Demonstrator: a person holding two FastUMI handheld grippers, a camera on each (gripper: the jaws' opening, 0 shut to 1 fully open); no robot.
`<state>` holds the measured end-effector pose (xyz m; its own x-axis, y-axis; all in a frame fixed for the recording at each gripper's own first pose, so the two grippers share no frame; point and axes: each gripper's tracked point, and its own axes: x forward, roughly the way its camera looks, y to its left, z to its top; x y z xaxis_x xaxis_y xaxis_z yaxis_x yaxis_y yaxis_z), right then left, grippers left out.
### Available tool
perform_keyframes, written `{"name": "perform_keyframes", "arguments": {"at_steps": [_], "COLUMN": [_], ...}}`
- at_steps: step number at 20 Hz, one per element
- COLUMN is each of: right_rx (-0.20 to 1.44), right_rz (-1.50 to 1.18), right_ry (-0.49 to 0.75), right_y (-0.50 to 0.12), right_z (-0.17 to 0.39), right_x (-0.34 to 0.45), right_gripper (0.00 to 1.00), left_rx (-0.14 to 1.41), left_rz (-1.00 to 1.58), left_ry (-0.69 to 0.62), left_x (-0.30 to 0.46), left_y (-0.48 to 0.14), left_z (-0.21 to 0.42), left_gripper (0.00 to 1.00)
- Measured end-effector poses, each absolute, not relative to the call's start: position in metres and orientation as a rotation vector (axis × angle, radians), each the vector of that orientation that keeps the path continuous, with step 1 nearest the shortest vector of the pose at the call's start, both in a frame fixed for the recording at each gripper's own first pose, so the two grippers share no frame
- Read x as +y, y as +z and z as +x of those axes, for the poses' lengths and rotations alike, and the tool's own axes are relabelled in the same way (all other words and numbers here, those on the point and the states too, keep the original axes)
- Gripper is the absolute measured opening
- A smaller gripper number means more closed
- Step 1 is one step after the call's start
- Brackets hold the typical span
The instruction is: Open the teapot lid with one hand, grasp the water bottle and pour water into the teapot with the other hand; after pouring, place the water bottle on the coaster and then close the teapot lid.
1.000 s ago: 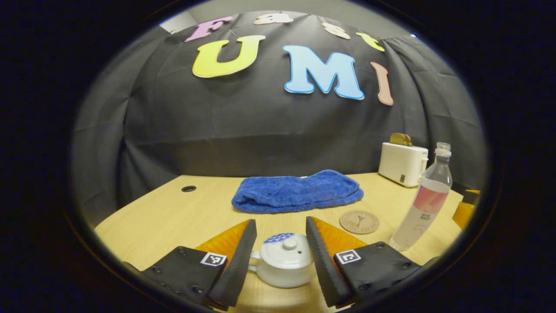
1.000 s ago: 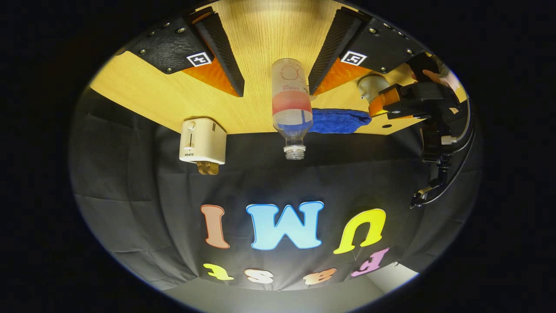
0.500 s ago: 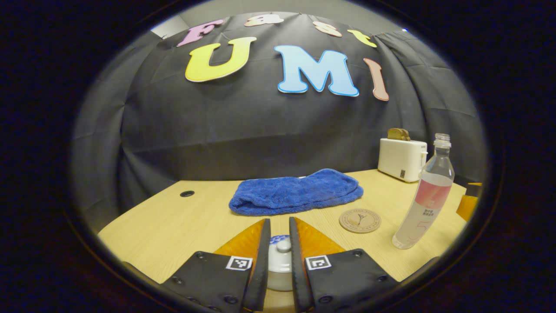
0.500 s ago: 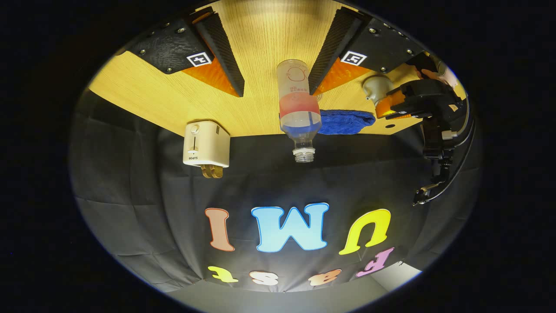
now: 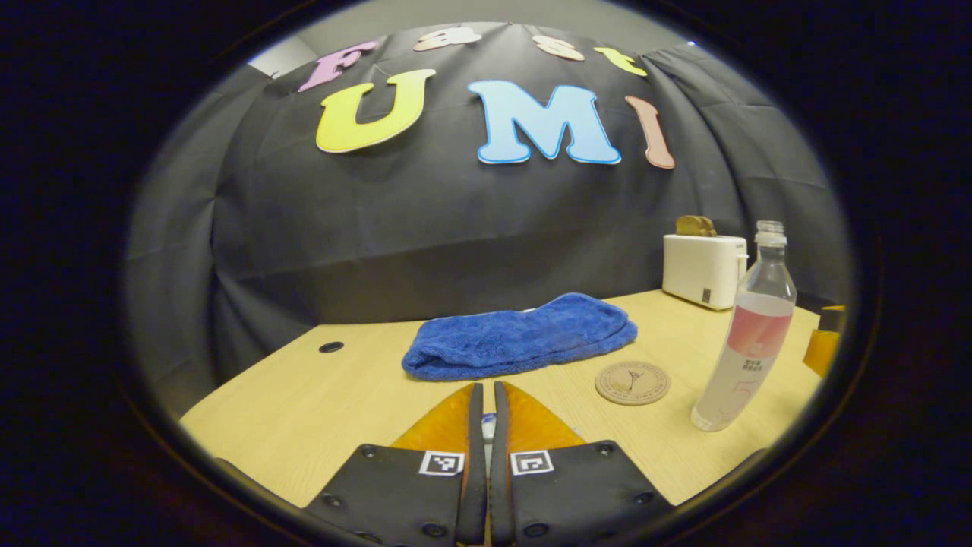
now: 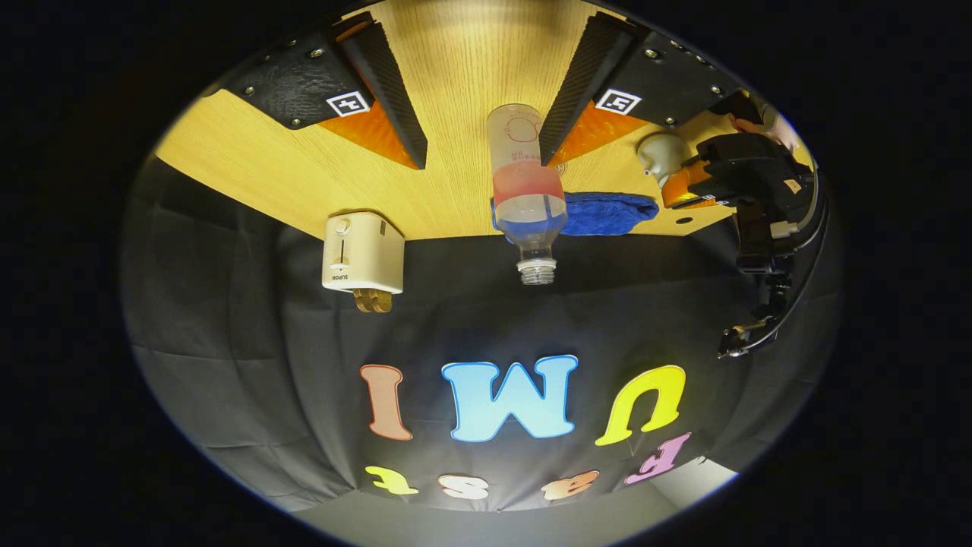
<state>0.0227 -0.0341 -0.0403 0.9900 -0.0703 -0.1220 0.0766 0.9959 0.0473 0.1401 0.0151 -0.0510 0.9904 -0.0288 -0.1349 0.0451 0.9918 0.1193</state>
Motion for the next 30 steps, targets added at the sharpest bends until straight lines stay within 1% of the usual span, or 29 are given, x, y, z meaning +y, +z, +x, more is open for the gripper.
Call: {"name": "perform_keyframes", "arguments": {"at_steps": [2,6,7,8,14,23,25,29,30], "right_rx": [0.126,0.131,0.132,0.133,0.135,0.183,0.205,0.257,0.264], "right_rz": [0.05,0.039,0.036,0.034,0.013,0.011,0.012,0.035,0.036], "right_ry": [-0.068,-0.059,-0.057,-0.055,-0.04,0.03,0.044,0.069,0.069], "right_y": [-0.042,-0.043,-0.042,-0.042,-0.04,-0.043,-0.049,-0.061,-0.063], "right_z": [0.024,0.028,0.03,0.031,0.039,0.068,0.074,0.082,0.084], "right_x": [-0.032,-0.029,-0.028,-0.028,-0.023,-0.008,-0.006,-0.002,-0.003], "right_gripper": [0.92,0.92,0.92,0.92,0.92,0.93,0.9,0.89,0.87], "left_rx": [0.133,0.129,0.123,0.113,0.074,0.08,0.084,0.099,0.101], "left_rz": [0.115,0.073,0.064,0.058,0.047,0.022,0.018,0.009,0.008], "left_ry": [-0.044,-0.056,-0.059,-0.062,-0.074,-0.02,-0.004,0.024,0.031], "left_x": [0.015,0.018,0.018,0.019,0.022,0.066,0.078,0.096,0.1], "left_y": [-0.051,-0.045,-0.041,-0.036,-0.014,-0.004,-0.004,-0.012,-0.013], "left_z": [0.14,0.139,0.138,0.136,0.127,0.099,0.093,0.08,0.078], "left_gripper": [0.06,0.07,0.05,0.07,0.07,0.06,0.06,0.06,0.06]}}
